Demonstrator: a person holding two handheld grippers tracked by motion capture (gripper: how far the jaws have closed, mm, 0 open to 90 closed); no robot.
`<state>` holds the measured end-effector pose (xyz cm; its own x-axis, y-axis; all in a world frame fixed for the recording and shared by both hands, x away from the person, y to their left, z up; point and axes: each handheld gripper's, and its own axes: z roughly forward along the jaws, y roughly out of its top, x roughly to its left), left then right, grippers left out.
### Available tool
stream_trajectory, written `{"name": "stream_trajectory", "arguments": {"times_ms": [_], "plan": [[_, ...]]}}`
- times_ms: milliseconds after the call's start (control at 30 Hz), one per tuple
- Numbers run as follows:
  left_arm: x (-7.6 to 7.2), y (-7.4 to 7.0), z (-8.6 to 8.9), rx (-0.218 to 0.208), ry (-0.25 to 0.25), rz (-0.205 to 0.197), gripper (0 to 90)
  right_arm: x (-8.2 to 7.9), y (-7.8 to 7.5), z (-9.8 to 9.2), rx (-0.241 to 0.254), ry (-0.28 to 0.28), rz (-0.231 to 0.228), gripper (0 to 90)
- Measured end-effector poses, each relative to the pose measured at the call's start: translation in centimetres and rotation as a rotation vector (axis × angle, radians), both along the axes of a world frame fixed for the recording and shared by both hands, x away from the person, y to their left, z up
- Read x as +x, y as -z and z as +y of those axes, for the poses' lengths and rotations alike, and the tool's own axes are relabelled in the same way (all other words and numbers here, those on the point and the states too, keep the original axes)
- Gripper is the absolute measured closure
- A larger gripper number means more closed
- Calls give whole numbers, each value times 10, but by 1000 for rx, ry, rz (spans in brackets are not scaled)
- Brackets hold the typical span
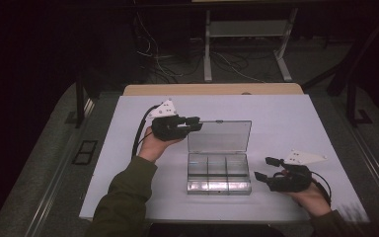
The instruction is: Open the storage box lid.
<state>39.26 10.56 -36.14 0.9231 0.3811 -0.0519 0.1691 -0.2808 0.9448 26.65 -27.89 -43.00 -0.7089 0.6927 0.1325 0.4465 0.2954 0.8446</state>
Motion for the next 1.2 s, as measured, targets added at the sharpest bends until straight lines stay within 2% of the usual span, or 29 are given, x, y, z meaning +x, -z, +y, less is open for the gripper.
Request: {"name": "stream_trajectory", "arguments": {"times_ms": [233,600,933,1200], "plan": [[9,3,0,-3,-1,6,687,-7,9,-3,3,28,6,255],[23,11,-2,-10,-17,17,643,-16,11,-7,16,50,9,256],[36,22,-3,-27,-32,35,604,-16,12,-8,2,48,7,256],[45,31,-4,-19,-44,45,557,-15,12,-8,-6,50,7,256]]}}
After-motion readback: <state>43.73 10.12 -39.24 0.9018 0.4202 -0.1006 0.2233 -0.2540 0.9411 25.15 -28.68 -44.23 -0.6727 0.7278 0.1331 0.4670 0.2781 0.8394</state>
